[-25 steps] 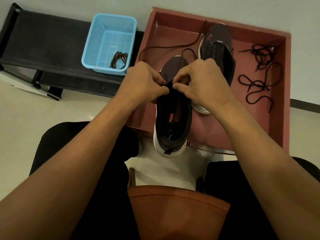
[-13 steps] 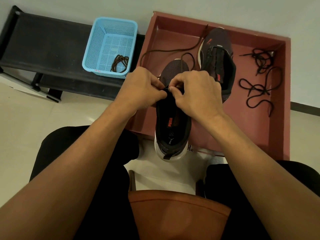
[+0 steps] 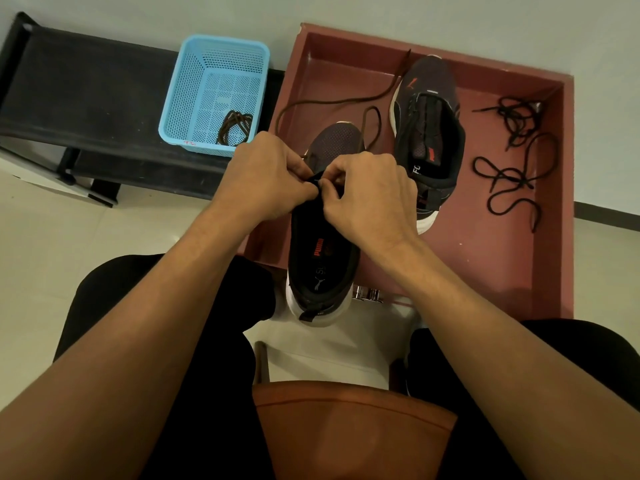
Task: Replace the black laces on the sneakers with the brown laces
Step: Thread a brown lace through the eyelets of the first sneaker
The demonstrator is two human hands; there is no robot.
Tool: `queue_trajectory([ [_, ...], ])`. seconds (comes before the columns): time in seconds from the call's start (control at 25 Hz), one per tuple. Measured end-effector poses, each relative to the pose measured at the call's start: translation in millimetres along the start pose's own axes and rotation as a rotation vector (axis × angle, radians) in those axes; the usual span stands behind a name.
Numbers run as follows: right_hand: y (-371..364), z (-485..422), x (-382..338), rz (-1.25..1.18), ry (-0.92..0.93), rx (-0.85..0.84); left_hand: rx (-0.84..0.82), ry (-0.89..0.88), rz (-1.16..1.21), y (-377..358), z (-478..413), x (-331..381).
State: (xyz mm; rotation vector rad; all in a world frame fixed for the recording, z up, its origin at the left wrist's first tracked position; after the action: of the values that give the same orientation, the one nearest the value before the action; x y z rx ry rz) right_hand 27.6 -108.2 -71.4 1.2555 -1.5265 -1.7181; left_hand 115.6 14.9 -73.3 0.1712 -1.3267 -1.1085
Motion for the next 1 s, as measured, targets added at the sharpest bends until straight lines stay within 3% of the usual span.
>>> queue_trajectory([
  [1.0, -9.1, -7.3, -4.0, 0.035, 0.093, -0.074, -0.008, 0.020, -0.040, 1.1, -1.3, -4.7],
])
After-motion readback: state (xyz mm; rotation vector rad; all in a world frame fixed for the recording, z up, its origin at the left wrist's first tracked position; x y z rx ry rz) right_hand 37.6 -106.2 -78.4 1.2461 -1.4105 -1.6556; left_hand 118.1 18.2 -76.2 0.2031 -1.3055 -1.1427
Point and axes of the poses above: each hand's wrist, its own z-axis away from the middle knuckle, its own y-axis out of the back of the hand, x = y × z, the point moved 9 cm from there along -z, towards the middle knuckle, and after that the axes turned 5 degrees about z, right-handed, at the moved point
